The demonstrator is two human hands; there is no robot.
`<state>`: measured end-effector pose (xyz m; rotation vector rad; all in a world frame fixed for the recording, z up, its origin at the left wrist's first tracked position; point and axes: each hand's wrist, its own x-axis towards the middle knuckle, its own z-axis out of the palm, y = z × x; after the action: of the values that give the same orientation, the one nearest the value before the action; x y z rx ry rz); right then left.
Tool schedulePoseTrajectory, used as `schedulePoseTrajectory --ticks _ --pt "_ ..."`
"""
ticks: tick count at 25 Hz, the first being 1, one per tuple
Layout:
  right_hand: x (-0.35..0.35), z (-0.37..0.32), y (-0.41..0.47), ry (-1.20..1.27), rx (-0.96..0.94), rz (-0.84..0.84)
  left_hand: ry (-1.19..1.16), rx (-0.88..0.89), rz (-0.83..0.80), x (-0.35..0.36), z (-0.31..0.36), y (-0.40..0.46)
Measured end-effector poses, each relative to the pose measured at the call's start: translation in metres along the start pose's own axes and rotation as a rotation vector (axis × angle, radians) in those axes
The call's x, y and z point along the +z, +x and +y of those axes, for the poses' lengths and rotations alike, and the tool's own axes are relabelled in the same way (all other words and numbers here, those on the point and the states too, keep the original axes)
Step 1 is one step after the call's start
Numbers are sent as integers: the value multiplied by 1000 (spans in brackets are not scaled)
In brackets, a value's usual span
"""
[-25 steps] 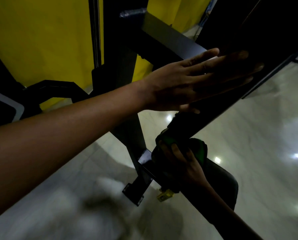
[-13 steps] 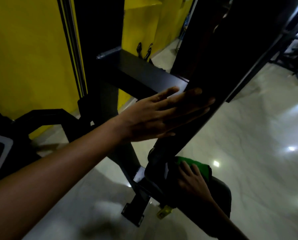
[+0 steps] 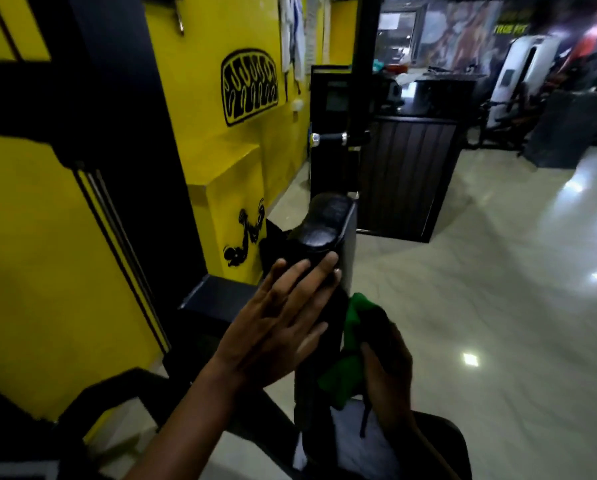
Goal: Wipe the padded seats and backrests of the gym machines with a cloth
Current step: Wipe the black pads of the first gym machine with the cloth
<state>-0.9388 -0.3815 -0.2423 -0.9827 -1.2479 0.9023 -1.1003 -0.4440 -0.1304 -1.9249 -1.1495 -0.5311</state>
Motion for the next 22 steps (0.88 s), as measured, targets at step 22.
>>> schedulePoseTrajectory --ticks 22 --pt "-1 -79 61 -122 -607 -391 33 -464 -420 -34 30 83"
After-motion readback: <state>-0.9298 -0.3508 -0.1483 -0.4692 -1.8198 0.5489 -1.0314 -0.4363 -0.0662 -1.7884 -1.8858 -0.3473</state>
